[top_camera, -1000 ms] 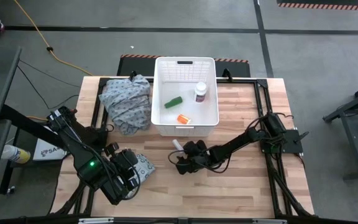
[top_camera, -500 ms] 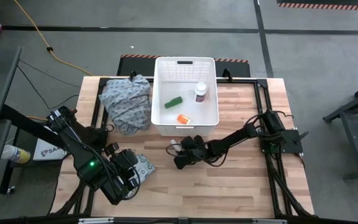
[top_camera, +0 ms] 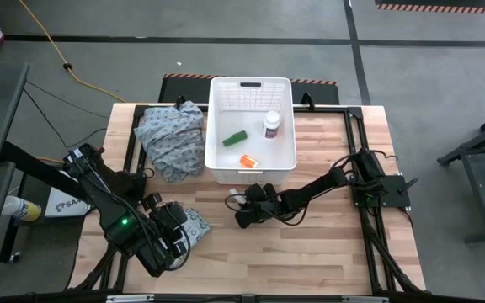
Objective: Pick & place medical supplies in basket/bin
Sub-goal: Put the white roll gauze into the white bin, then put the mailer bag into the white bin
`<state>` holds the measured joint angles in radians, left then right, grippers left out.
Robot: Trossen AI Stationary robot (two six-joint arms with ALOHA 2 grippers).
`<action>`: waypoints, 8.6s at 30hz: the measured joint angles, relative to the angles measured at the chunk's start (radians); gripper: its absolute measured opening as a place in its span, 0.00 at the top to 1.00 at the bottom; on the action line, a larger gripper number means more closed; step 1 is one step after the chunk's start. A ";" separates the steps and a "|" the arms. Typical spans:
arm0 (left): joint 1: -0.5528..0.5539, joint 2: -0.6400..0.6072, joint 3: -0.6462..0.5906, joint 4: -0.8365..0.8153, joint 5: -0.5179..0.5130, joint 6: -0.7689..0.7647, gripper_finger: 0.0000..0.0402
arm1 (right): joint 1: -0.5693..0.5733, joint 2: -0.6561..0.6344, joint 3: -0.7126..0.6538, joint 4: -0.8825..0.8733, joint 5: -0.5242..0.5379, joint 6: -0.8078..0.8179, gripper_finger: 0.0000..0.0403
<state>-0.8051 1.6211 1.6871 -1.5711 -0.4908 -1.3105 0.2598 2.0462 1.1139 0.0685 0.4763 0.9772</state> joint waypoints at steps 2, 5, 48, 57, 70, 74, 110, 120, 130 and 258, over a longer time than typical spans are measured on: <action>0.000 0.000 0.000 0.000 0.000 0.001 0.51 | 0.000 0.012 0.001 0.004 -0.004 0.021 0.64; 0.000 0.000 0.000 0.000 0.001 0.000 0.51 | 0.000 0.028 0.003 0.018 -0.011 0.042 0.69; 0.000 0.000 0.000 0.000 0.002 0.000 0.51 | 0.149 -0.228 -0.002 0.040 -0.117 -0.040 0.82; 0.000 0.000 0.000 0.001 -0.001 -0.003 0.51 | 0.201 -0.399 -0.001 0.046 -0.096 -0.083 0.82; 0.000 0.000 0.000 0.038 -0.028 -0.007 0.51 | 0.260 -0.607 -0.001 0.055 0.027 -0.198 0.82; 0.000 0.000 0.000 0.062 -0.043 -0.007 0.51 | 0.246 -0.672 -0.001 0.042 0.066 -0.296 0.82; 0.001 0.000 0.000 0.186 -0.175 -0.191 0.51 | -0.339 -0.920 0.059 -0.077 -0.319 -0.715 0.82; 0.001 0.000 0.000 0.186 -0.206 -0.214 0.51 | -0.420 -0.857 0.411 -0.518 -0.354 -0.845 0.82; 0.001 0.000 0.000 0.187 -0.237 -0.222 0.51 | -0.419 -0.671 0.765 -0.889 -0.355 -0.940 0.82; 0.001 0.000 0.000 0.159 -0.323 -0.239 0.51 | -0.574 -0.012 0.605 -1.176 -0.525 -1.065 0.58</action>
<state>-0.8043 1.6207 1.6871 -1.4120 -0.8139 -1.5497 -0.3138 2.0346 1.7187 -1.1076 -0.0483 -0.0874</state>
